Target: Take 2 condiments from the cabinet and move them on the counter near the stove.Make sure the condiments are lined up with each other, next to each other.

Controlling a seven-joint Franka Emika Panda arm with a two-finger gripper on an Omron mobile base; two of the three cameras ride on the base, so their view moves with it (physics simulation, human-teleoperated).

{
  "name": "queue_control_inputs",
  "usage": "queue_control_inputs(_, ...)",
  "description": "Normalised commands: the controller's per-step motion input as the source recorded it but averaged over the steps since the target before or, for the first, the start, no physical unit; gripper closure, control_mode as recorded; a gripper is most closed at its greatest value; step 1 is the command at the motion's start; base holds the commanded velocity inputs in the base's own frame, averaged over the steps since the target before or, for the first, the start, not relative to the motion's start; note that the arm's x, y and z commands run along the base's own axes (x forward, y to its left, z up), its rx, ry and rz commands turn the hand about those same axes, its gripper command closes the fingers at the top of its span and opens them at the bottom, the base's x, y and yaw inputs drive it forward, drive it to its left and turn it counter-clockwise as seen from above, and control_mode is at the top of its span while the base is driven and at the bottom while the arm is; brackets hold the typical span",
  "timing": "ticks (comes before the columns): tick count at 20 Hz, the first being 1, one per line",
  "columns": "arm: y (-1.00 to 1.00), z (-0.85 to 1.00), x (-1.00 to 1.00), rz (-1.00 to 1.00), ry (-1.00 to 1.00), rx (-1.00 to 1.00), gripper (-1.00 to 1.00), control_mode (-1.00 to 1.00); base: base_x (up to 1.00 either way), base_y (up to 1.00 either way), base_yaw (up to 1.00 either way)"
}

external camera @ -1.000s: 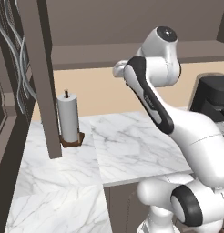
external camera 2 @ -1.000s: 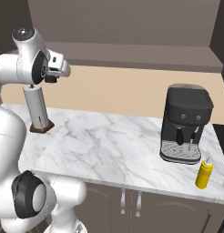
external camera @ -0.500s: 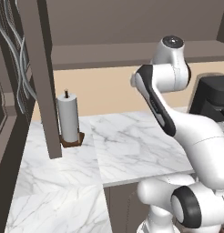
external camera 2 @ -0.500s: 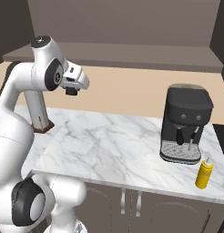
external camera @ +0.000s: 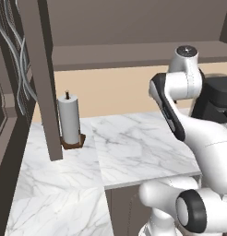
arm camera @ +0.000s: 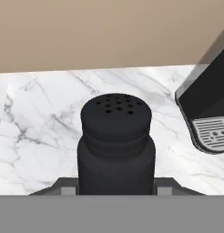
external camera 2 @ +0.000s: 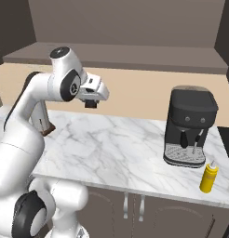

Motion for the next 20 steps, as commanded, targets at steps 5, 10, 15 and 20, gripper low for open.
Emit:
queue_control_inputs(5,-0.61,-0.16,-0.10,0.00,0.05,-0.05,1.00,-1.00,0.00,0.00,0.00)
queue_control_inputs(10,-0.69,-0.21,-0.10,0.01,0.06,-0.03,1.00,-1.00,0.00,0.00,0.00)
queue_control_inputs(15,-0.69,-0.46,-0.07,0.15,0.03,0.00,1.00,-1.00,0.00,0.00,0.00)
queue_control_inputs(20,-0.68,-0.51,-0.03,0.25,0.04,0.00,1.00,-1.00,0.00,0.00,0.00)
